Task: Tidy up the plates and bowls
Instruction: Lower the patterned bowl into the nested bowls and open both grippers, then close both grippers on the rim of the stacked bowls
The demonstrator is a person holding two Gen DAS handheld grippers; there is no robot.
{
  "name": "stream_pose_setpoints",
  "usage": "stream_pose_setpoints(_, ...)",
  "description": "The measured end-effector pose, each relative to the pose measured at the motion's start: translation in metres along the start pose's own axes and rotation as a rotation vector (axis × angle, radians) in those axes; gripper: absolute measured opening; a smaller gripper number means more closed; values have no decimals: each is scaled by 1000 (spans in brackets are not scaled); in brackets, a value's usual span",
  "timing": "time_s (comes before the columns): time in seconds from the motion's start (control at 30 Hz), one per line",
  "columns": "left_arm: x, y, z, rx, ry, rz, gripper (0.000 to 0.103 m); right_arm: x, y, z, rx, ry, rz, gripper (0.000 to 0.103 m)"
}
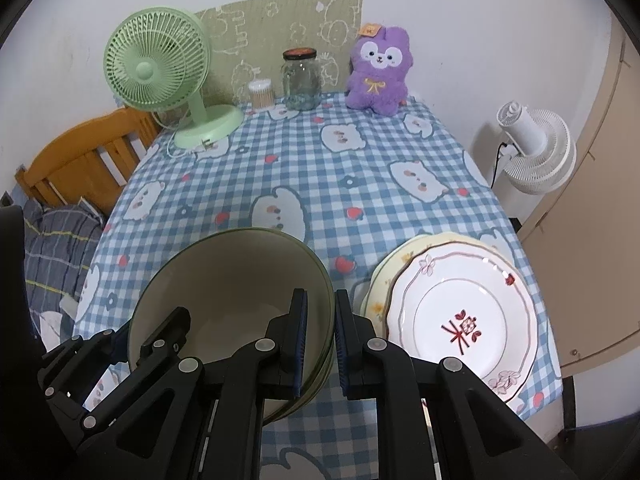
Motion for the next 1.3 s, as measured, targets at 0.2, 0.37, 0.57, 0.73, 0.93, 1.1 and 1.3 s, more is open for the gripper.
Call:
stream_pose_setpoints(0.2, -11, -8, 3, -1, 13, 24, 17, -14, -9, 3, -5, 8, 28, 16)
stream_pose_setpoints(0.37, -20, -13, 6, -2, 15, 44, 17, -24, -13, 4, -8, 8, 50, 16)
stream_pose_setpoints(0.57, -29, -14, 5, 1, 0, 67, 17, -31, -12, 3, -1, -12, 46, 16)
stream_pose_setpoints(0.73, -29, -13, 4, -6, 1, 59, 17, -33, -12, 2, -2, -13, 53, 19)
stream_pose_setpoints(0.93, -28, -14, 3, -12, -9, 65, 23, -32, -13, 4, 19, -7, 69, 20)
stream_pose_setpoints(1.1, -23, -12, -1, -29, -28, 67, 45, -30, -11, 4, 19, 46, 93, 34)
stream_pose_setpoints(1.3, -11, -7, -6, -27, -72, 61, 78, -13, -3, 0, 29, 26, 36, 70)
Point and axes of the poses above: each gripper's, at about its wrist camera, not at the fingertips, and x roughly against the way its jaws point, z to its left, y to its top, the point moved 4 cm from there along -x, roughly the way its jaws point, and after that the axes turned 7 degrees about x, right-handed, at the moved point
